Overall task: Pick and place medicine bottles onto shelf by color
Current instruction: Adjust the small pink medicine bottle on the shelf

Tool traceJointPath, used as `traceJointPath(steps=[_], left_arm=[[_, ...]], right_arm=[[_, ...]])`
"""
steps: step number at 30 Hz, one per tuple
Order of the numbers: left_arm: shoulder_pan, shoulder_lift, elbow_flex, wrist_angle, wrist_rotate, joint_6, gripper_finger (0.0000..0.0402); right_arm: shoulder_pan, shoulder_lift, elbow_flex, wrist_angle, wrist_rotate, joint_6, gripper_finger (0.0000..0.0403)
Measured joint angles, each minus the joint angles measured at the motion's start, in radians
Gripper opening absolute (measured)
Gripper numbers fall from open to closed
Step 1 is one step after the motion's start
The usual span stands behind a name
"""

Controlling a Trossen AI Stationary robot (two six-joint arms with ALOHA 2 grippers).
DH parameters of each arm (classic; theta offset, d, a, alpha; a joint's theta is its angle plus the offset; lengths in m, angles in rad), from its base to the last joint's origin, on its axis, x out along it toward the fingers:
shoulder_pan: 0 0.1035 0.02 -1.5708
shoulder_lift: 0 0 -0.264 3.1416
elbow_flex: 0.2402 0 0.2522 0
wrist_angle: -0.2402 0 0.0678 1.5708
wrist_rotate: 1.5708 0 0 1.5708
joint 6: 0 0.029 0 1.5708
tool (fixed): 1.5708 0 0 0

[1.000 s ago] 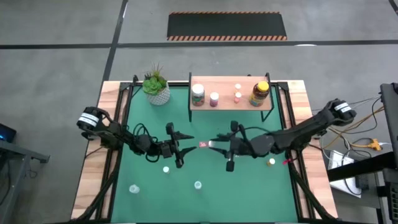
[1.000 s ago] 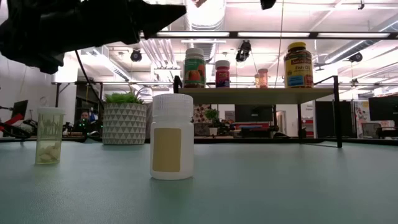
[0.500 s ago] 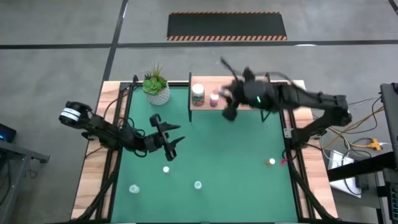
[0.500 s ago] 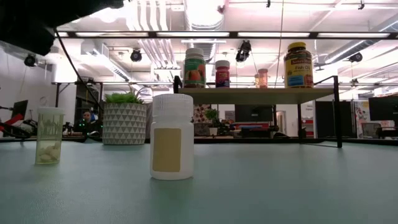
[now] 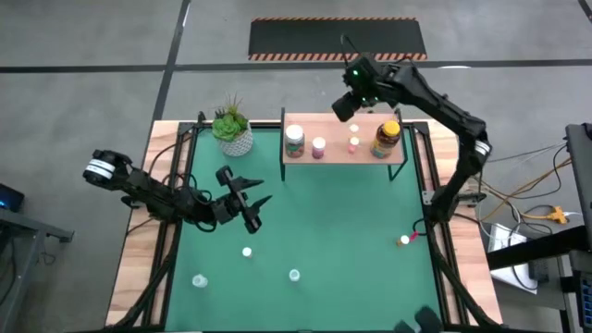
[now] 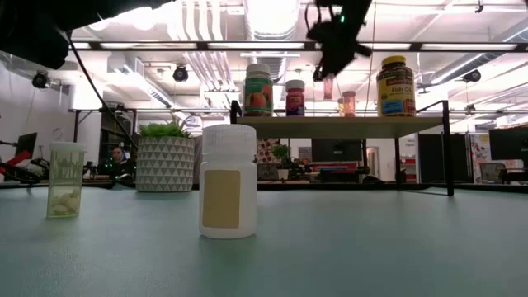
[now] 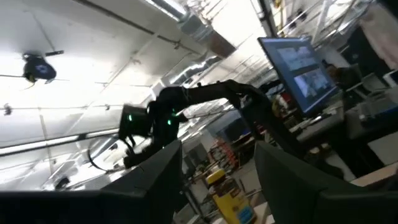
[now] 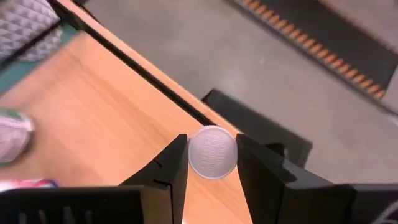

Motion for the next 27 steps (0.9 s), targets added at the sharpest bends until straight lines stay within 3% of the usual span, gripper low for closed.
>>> traceJointPath(steps=[3, 7, 27], left_arm=[[0.0, 0.0, 0.0, 0.001, -0.028, 0.001, 0.0185], [0.0, 0.0, -0.002, 0.002, -0.041, 0.004, 0.0185], [0.0, -0.002, -0.017, 0.004, -0.041, 0.005, 0.0185]], right_arm=[[-0.049, 0.049, -0.005, -0.003, -0.074, 0.003, 0.0111], [-0.071, 0.099, -0.005, -0.011, -0.092, 0.009, 0.0111], [-0.069, 0.133, -0.02, -0.074, -0.038, 0.075, 0.0111]])
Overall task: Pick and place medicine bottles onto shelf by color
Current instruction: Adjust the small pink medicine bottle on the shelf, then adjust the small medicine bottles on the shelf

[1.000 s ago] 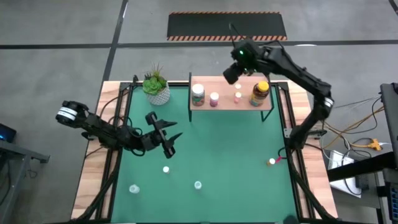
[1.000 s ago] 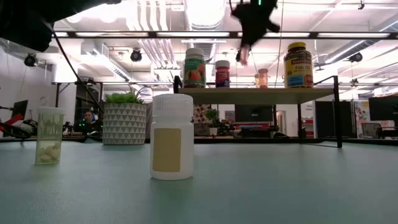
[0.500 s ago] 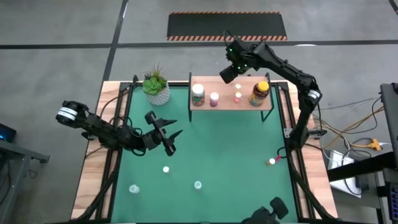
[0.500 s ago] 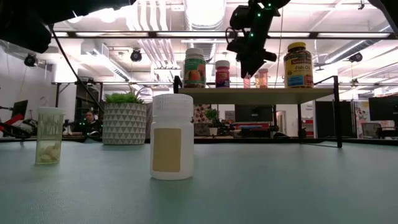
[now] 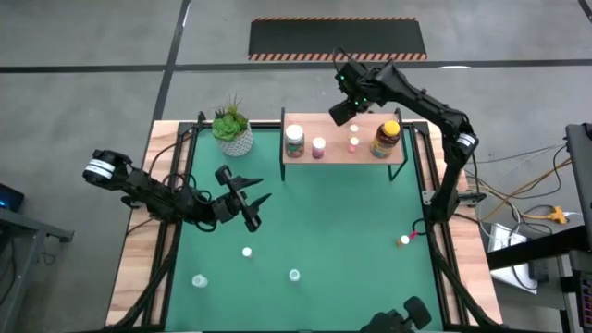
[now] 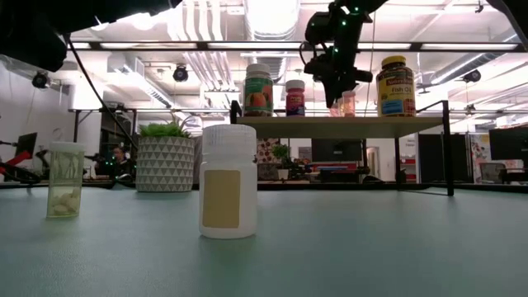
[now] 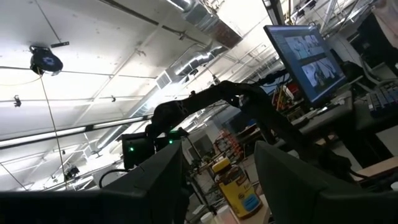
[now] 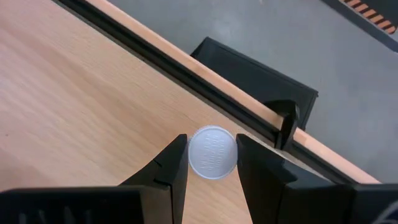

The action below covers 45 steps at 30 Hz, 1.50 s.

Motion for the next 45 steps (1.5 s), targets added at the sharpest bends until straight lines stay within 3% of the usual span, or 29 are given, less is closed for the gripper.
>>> traceJointPath(steps=[8, 19, 28, 37, 45], left_arm=[[0.0, 0.0, -0.003, 0.0, 0.0, 0.0, 0.0185], [0.0, 0.0, -0.003, 0.001, 0.0, -0.001, 0.0185], [0.0, 0.0, -0.004, 0.002, 0.0, -0.003, 0.0185], [0.0, 0.0, -0.005, 0.002, 0.0, -0.003, 0.0185], [0.0, 0.0, -0.008, 0.002, 0.0, -0.003, 0.0185]], right_arm=[[0.001, -0.003, -0.048, 0.012, 0.004, 0.007, 0.0114], [0.004, -0.004, -0.042, 0.004, -0.002, 0.006, 0.0167], [0.003, -0.003, 0.065, -0.064, -0.001, 0.005, 0.0168], [0.064, -0.004, 0.212, -0.271, -0.004, 0.001, 0.0154], [0.171, -0.004, 0.181, -0.325, -0.003, -0.006, 0.0094]])
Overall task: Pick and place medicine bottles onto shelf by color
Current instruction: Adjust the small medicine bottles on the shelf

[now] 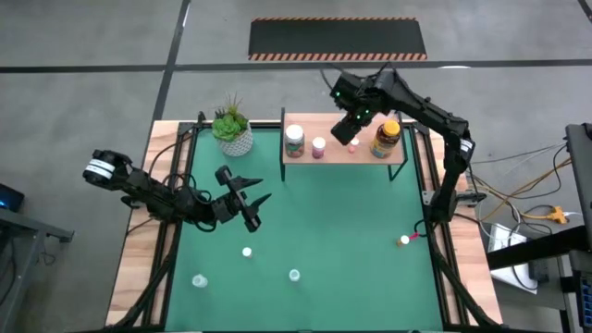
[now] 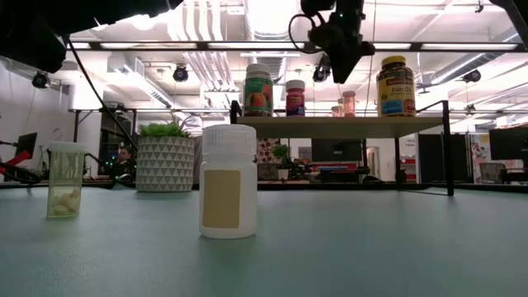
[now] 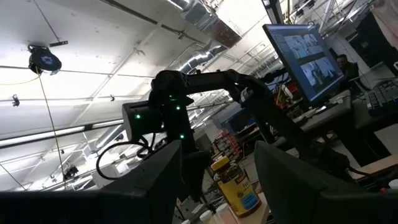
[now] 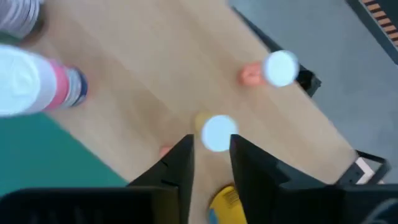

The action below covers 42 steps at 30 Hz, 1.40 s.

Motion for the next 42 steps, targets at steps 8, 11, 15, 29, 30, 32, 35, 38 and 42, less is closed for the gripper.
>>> traceJointPath(steps=[8, 11, 15, 29, 30, 32, 35, 38, 42], left_arm=[[0.0, 0.0, -0.001, 0.0, 0.0, -0.001, 0.0185], [0.0, 0.0, -0.001, 0.0, 0.0, -0.001, 0.0185], [0.0, 0.0, -0.002, 0.0, 0.0, -0.001, 0.0185], [0.0, 0.0, -0.002, 0.0, 0.0, -0.001, 0.0185], [0.0, 0.0, -0.002, 0.0, 0.0, -0.001, 0.0185], [0.0, 0.0, -0.002, 0.0, 0.0, -0.001, 0.0185], [0.0, 0.0, -0.002, 0.0, 0.0, -0.001, 0.0185], [0.0, 0.0, -0.002, 0.0, 0.0, -0.001, 0.0185], [0.0, 0.0, -0.002, 0.0, 0.0, -0.001, 0.0185]], right_arm=[[0.017, 0.002, -0.059, 0.011, 0.06, 0.018, 0.0016], [0.013, 0.002, -0.077, 0.018, 0.09, 0.025, 0.001], [0.013, 0.002, -0.108, 0.041, 0.09, 0.025, 0.0009], [0.012, 0.001, -0.173, 0.13, 0.117, 0.009, 0.0009], [0.011, 0.001, -0.173, 0.134, 0.117, 0.006, 0.0009], [0.011, 0.002, -0.174, 0.142, 0.12, 0.003, 0.0009], [0.011, 0.002, -0.174, 0.144, 0.12, 0.003, 0.0009], [0.011, 0.002, -0.174, 0.143, 0.12, 0.003, 0.0009], [0.011, 0.002, -0.174, 0.14, 0.12, 0.003, 0.0009]])
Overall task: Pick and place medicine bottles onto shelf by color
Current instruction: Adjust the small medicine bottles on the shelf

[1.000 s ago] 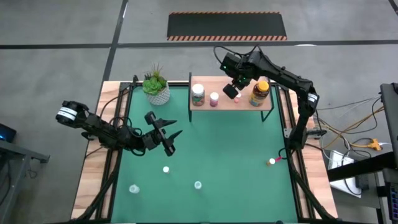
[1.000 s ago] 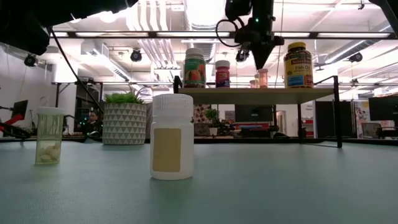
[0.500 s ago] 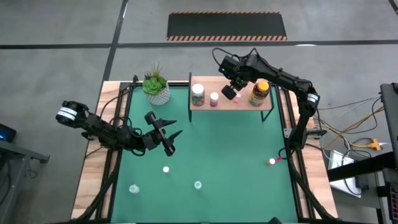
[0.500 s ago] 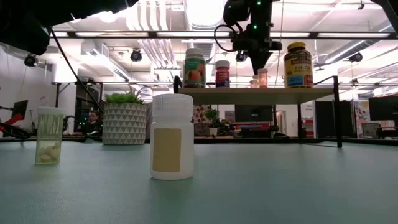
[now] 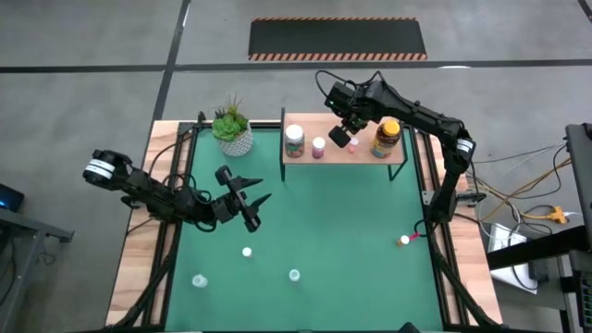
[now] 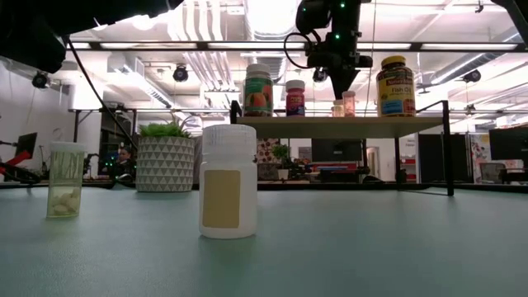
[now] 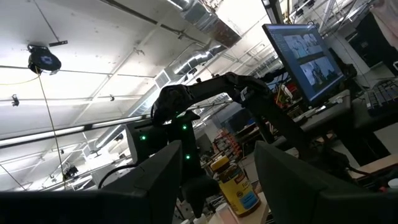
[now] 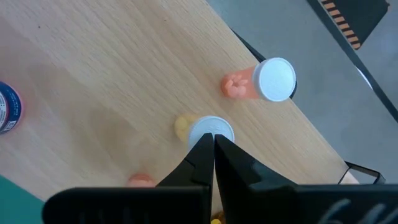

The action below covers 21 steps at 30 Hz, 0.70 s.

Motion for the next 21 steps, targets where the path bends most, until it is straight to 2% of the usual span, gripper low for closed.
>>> traceJointPath(steps=[21], left_arm=[[0.0, 0.0, -0.002, 0.0, 0.0, 0.0, 0.0185]], right_arm=[[0.0, 0.002, -0.001, -0.022, 0.046, 0.007, 0.0009]])
